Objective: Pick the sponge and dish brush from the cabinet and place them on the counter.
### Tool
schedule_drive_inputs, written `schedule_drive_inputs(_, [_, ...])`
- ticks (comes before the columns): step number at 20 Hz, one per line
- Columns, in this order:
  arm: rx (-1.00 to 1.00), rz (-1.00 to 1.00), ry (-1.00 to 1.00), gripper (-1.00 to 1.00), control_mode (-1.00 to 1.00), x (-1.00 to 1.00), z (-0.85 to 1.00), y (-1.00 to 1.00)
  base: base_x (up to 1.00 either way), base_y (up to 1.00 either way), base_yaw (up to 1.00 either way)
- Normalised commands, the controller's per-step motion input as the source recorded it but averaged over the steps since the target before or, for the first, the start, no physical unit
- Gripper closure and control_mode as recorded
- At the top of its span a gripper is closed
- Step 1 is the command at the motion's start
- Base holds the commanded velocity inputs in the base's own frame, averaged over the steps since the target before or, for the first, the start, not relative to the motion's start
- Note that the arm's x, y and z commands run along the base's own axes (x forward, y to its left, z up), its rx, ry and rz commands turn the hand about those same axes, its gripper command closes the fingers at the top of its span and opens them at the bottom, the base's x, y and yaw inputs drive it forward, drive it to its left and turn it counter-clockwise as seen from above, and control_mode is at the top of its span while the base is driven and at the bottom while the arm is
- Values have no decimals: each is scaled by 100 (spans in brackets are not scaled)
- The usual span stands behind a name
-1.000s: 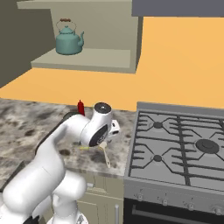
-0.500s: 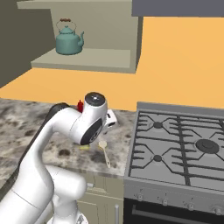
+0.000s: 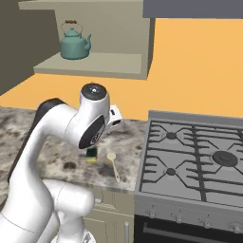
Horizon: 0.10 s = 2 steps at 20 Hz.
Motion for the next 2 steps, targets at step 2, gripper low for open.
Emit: schedule_drive_inputs(2, [0,0,0,-100,-100,-24,59,0,0,0,0])
